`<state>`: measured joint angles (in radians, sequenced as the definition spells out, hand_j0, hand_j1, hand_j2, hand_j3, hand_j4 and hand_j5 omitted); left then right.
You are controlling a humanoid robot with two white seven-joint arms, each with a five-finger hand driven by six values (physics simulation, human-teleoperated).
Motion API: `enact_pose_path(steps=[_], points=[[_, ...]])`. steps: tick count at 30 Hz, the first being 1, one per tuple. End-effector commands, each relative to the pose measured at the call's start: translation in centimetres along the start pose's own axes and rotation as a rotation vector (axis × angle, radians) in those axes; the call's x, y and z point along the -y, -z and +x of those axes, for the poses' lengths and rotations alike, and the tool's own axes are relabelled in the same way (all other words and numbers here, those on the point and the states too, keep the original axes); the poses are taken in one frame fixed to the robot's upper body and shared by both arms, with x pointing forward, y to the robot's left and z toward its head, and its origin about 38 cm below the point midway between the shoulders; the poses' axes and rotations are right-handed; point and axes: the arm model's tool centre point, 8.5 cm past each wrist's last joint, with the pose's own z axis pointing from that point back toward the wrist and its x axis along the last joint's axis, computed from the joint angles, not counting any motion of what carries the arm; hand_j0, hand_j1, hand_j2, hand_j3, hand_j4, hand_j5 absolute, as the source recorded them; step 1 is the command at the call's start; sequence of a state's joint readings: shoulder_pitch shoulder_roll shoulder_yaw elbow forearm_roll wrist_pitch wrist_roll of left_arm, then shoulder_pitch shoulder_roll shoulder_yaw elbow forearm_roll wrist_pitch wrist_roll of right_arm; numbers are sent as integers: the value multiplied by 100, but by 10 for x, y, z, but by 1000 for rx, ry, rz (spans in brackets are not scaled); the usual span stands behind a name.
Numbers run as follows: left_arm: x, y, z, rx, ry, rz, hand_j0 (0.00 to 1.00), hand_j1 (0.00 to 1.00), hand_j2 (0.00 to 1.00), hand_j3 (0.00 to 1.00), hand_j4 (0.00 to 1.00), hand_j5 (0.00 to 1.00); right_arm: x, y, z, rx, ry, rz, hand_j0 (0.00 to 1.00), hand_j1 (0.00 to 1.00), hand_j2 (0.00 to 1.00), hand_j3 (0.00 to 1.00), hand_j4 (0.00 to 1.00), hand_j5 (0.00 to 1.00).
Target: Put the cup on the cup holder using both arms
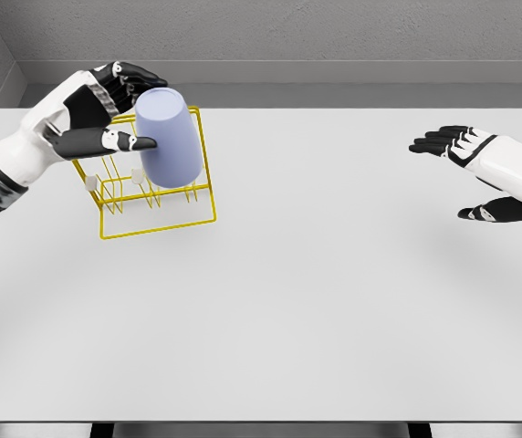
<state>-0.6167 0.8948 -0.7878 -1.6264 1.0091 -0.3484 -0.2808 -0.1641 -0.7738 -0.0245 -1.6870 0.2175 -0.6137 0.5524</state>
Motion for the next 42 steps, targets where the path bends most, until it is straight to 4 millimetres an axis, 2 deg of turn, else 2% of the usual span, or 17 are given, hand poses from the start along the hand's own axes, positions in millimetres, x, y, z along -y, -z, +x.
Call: enact_pose_path(steps=[1,7,34,35,37,39,42], points=[[-1,0,0,1,-4,4,63,63,63,63,63,63,1,0,0,1,6,-4,100,100,100,100,100,100],[-1,3,-7,-1,-16,12,63,63,63,63,63,63,1,0,0,1,6,-4,100,100,100,100,100,100],[-5,6,-13,-4,-22,28,64,64,64,64,64,64,0,0,0,-1,8,-3,100,100,100,100,100,100],[-5,6,-13,-5,-23,28,66,66,66,66,66,66,0,0,0,-1,8,-3,100,100,100,100,100,100],[-4,6,-14,-9,-17,25,84,84,84,84,84,84,0,0,0,0,7,-4,100,100,100,100,100,100],[-5,7,-13,-12,-15,24,92,92,92,92,92,92,0,0,0,0,7,-4,100,100,100,100,100,100],[-4,7,-14,-13,-15,21,97,97,97,97,97,97,0,0,0,-1,8,-4,100,100,100,100,100,100]])
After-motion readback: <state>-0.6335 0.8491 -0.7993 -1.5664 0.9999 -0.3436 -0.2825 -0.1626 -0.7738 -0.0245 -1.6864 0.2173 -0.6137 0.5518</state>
